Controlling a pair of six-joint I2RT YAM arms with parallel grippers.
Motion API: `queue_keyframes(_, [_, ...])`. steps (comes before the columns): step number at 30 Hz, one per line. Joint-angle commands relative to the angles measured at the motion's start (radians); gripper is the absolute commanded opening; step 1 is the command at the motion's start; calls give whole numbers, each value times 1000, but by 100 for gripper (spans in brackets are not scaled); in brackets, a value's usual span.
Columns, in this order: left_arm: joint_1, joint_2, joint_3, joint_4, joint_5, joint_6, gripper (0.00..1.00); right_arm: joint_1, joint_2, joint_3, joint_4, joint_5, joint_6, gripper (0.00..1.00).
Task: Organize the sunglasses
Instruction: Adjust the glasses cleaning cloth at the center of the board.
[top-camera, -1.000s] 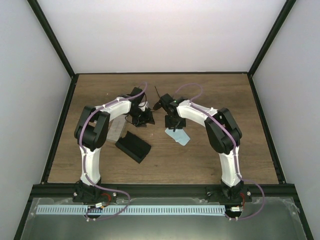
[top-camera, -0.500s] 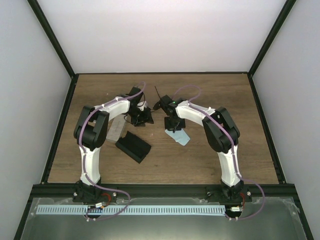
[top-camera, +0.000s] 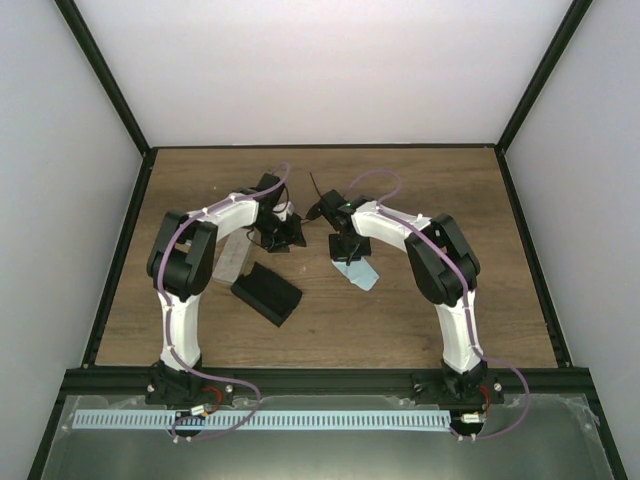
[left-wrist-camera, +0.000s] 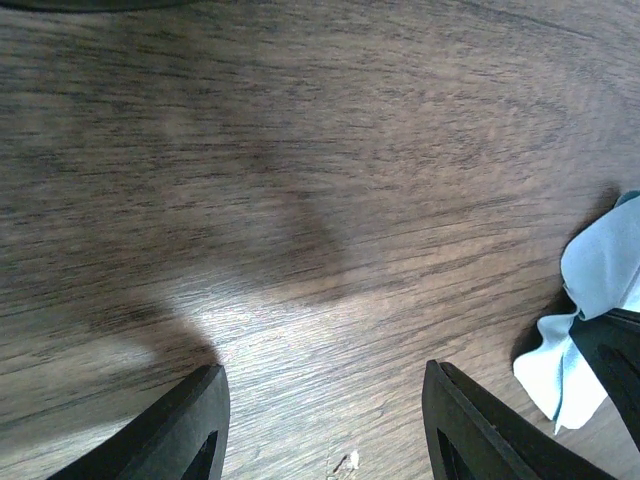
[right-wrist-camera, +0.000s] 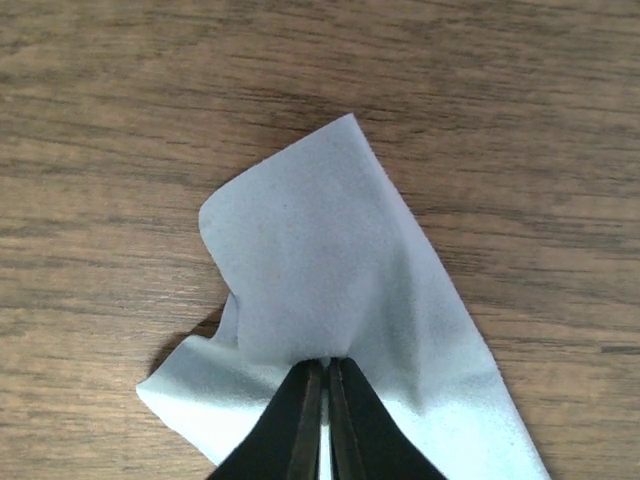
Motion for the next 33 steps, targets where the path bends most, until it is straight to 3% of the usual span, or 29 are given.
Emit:
queue_keyframes(1, [7,-21,-16,4,11,18,55,-5,-27,32,-26,20,0,7])
queue_keyframes(5, [9,-16,-10,8,16,14,55,-7,-52,49,-34,18,3,8])
queue_keyframes(8, [7,-15,-6,11,21,13,55,-7,-53,46,-33,9,5,1])
queue_keyframes(18, [8,-23,-16,10,21,17,55,-8,-80,36,-40,6,14,1])
queue_keyframes(21, [9,-24,-16,9,22,18,55,-8,-92,26,-35,3,19,15])
queue_keyframes(25, [9,-20,-10,12,29,18,55,-9,-100,3,-29,-4,29,2])
queue_keyframes(27, [9,-19,-8,12,32,19,55,-8,-104,-9,-22,-9,32,1])
queue_keyframes(33, [9,-17,-9,10,32,21,55,-5,-100,-27,-18,-36,28,16])
